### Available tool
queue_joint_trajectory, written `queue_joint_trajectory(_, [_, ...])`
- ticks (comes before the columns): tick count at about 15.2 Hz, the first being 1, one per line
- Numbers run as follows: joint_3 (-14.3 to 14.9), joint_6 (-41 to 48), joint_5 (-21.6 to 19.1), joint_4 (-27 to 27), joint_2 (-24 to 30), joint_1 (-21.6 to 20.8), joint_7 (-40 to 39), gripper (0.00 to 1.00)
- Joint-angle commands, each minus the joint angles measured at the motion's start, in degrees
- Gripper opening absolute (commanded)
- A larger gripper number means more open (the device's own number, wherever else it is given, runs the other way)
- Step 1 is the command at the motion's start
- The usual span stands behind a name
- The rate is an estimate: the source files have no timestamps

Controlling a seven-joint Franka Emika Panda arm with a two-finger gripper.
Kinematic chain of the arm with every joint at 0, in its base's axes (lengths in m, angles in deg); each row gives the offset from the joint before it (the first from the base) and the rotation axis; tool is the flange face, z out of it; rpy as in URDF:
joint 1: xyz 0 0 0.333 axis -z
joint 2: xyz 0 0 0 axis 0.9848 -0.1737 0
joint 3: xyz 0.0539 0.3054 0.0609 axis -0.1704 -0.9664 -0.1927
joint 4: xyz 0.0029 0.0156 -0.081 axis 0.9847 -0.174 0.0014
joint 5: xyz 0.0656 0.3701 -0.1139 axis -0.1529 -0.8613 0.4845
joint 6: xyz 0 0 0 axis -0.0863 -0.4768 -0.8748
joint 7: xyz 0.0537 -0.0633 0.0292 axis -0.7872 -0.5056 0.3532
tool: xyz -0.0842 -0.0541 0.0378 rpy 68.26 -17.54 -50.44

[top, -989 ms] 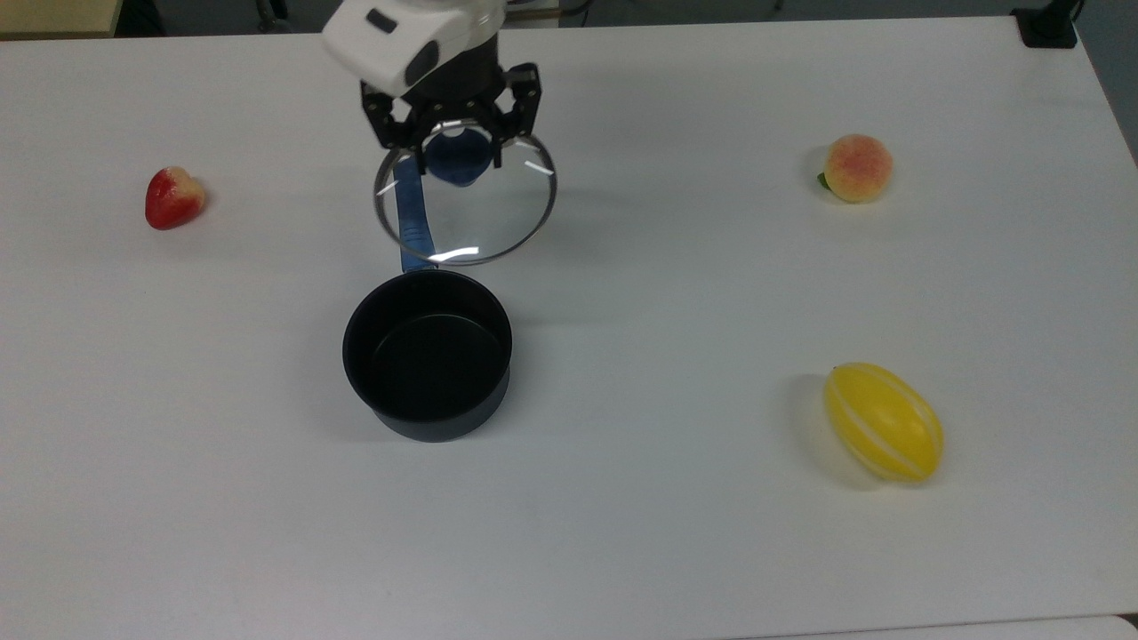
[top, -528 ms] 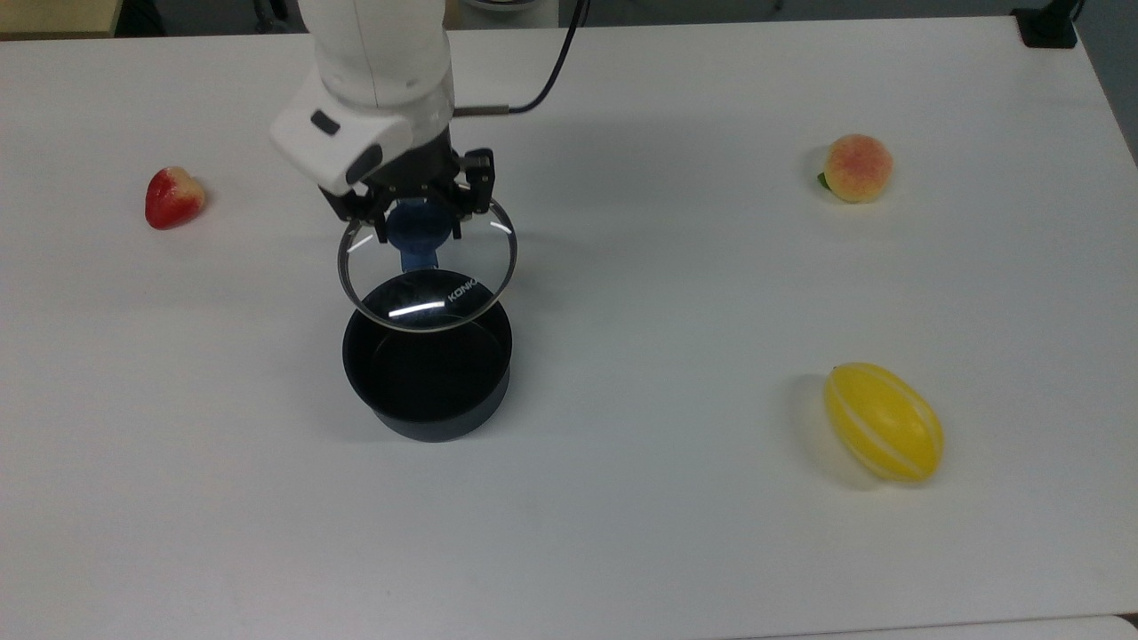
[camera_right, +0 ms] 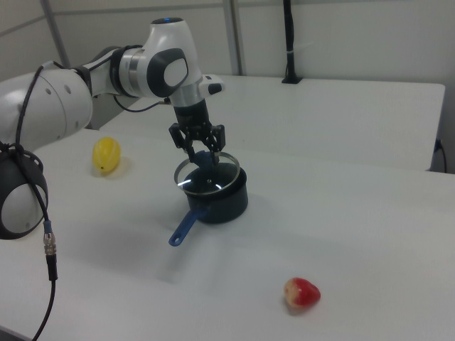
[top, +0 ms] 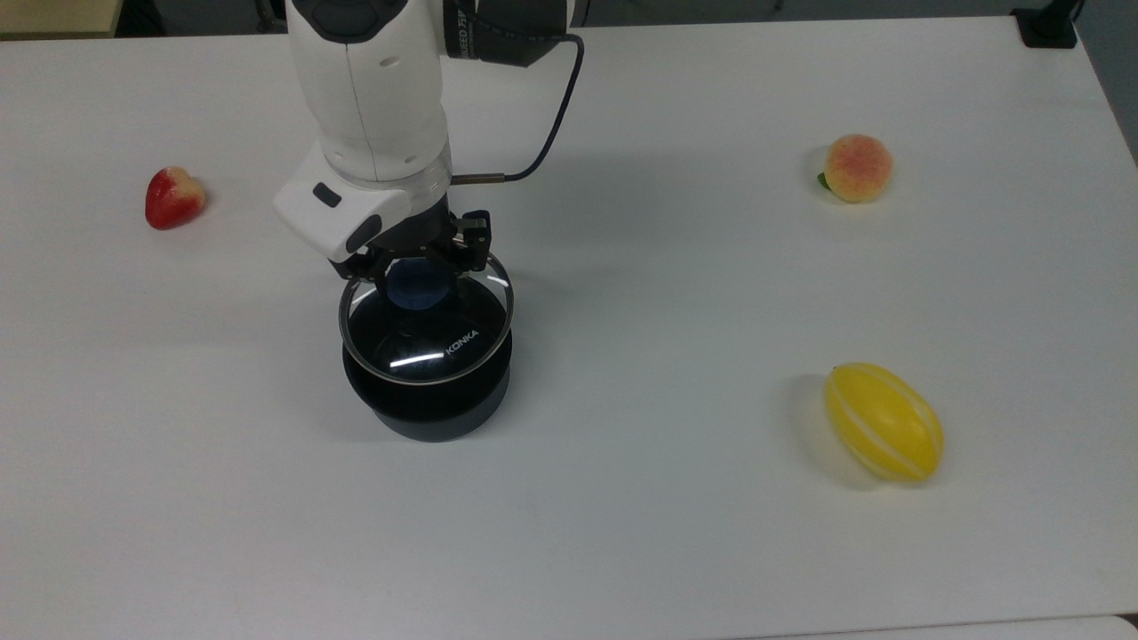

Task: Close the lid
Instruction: 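Carry the lid over the black saucepan and lower it onto the rim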

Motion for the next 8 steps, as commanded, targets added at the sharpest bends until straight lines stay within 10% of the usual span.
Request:
queue_joint_trajectory(1, [2.5,-2.1,-0.5,1.8,-1.5,-1.8,-0.1,0.13])
queue_joint_trajectory(8, [2.9,-4.0,-0.4,1.8,-2.7,-2.6,0.2,0.13])
